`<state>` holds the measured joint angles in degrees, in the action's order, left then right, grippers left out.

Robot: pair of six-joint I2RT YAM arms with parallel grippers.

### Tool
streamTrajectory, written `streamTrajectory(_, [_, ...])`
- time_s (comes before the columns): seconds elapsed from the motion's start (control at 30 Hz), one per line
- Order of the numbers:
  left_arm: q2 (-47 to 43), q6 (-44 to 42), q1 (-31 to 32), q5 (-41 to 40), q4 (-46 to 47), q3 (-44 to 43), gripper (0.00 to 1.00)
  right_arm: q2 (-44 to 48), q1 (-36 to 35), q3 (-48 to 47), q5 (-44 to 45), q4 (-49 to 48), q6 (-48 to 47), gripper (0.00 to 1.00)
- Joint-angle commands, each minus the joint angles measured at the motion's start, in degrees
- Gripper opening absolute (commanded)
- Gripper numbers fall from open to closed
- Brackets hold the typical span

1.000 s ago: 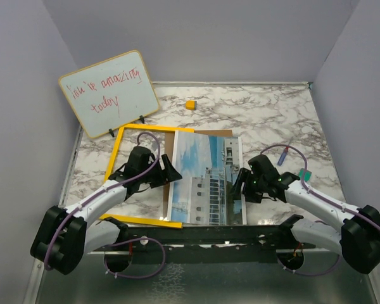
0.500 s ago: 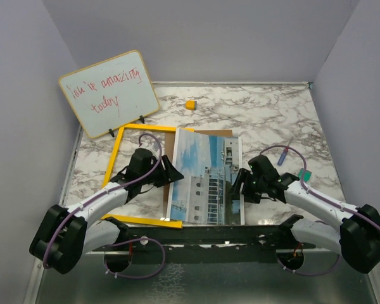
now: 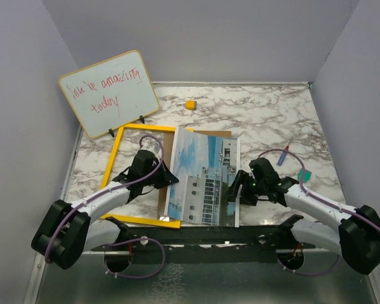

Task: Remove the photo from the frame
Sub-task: Place the photo in the photo frame.

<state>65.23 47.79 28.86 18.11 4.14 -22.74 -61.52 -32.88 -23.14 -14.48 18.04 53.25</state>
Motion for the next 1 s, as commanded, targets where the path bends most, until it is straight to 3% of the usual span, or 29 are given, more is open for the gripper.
streamTrajectory(0.0, [1.8,-4.4,0.3,-6.7,-7.3,-4.4,0.00,1.0,0.0,2.0,-2.2,-0.7,1.0,0.67])
streamTrajectory(0.2, [-2.2,-8.5,0.2,-14.1,-17.6,-11.1,0.00,4.6,0.0,-0.8,-0.6,2.6,-1.1,0.73])
streamTrajectory(0.33, [-5.4,-8.8,0.2,-16.1,-18.3,-10.9,0.00,6.2,0.0,-2.3,-2.1,2.3,-1.1,0.74])
streamTrajectory(0.6, [4.4,-16.4,0.2,-15.1,-26.2,-16.6,0.00,3.1,0.0,-3.8,-0.6,4.3,-2.3,0.74])
streamTrajectory(0.9, [5.8,-16.2,0.2,-24.8,-30.2,-18.4,0.00,2.4,0.0,-4.7,0.0,4.3,-2.2,0.74])
streamTrajectory(0.97, [6.0,-16.1,0.2,-24.9,-30.4,-18.7,0.15,2.4,0.1,-4.8,0.2,4.3,-2.2,0.74])
